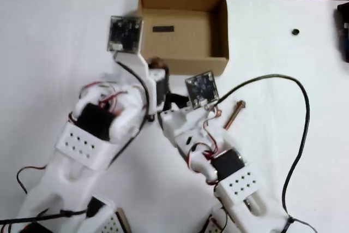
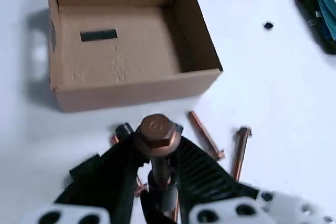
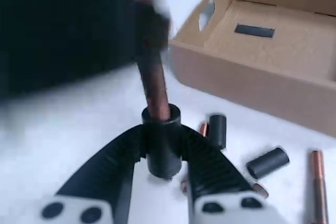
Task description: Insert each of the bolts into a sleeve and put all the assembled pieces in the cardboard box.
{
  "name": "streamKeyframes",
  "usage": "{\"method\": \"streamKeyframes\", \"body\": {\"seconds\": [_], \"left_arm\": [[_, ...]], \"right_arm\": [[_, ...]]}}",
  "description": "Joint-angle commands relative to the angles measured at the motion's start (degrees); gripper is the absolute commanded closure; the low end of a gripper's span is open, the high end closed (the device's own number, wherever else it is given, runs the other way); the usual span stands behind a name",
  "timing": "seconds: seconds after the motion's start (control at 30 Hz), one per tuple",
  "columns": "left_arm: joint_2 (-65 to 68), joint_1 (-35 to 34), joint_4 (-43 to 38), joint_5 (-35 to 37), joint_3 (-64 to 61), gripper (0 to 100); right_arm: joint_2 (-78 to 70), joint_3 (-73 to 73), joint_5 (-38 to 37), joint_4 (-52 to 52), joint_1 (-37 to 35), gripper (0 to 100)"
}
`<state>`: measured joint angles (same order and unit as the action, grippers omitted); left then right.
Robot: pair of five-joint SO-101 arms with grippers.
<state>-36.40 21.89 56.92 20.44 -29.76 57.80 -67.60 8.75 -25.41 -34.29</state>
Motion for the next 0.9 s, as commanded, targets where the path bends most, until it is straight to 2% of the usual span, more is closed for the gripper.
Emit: {"method": "streamKeyframes", "body": {"seconds": [0.0,0.2,0.27,0.37,0.57,0.7,0.77,0.87], "left_arm": [[-0.8,2.6,3.3,0.2,-0.6,90],[-4.6,4.7,3.3,0.1,-1.1,56],[-6.1,4.4,3.2,0.1,-0.6,50],[-8.6,4.2,1.9,0.0,0.7,45],[-12.7,2.5,-3.1,0.1,1.1,45],[-15.8,-5.0,-8.8,-0.1,6.2,45],[-15.1,-11.0,-9.4,-0.1,11.7,49],[-12.5,-18.5,-7.1,-0.1,16.7,66]], "right_arm": [[1.9,4.2,-0.1,1.5,1.5,98.0],[1.9,4.2,-0.1,1.4,1.5,98.0],[1.9,4.3,-0.1,1.5,1.5,98.0],[1.9,4.3,-0.1,1.5,1.5,98.0],[1.9,4.2,-0.1,0.9,1.5,98.0],[1.7,4.3,-0.1,-2.2,1.5,98.0],[1.7,4.4,-0.1,-4.4,1.5,98.0],[1.9,4.5,-0.1,-6.3,1.6,98.0]]}}
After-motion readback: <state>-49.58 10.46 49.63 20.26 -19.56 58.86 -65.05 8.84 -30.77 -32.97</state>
